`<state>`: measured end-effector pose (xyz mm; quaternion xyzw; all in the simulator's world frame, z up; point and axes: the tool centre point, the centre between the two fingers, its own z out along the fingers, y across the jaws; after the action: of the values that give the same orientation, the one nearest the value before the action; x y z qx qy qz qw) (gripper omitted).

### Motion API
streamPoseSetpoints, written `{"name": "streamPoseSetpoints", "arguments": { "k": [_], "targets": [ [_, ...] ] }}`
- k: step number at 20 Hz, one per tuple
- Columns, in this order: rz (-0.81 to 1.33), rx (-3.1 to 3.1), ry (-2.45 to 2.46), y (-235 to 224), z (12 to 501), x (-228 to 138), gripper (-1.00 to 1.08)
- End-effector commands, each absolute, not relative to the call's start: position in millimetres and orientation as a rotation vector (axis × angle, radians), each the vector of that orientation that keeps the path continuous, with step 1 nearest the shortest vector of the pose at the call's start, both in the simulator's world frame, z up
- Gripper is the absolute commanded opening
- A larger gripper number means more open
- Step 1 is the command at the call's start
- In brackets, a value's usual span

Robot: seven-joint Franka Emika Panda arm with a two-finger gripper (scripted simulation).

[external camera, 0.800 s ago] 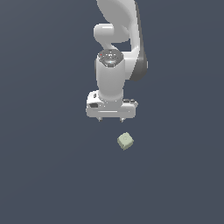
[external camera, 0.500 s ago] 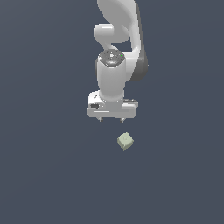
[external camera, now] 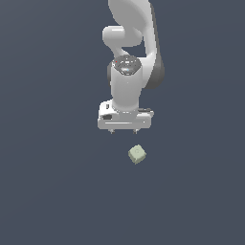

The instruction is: Pick up the object and move it to a goal position.

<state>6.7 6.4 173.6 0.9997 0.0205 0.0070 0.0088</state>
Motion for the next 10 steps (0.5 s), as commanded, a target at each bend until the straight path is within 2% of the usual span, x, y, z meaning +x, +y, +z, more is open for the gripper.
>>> {"name": "streamPoseSetpoints", "arguments": {
  "k": [1, 10],
  "targets": [
    [0.022, 3.123, 0.073, 7, 173, 7, 1.00],
    [0.014, 3.112, 0.257, 20, 155, 18, 1.00]
  ]
}}
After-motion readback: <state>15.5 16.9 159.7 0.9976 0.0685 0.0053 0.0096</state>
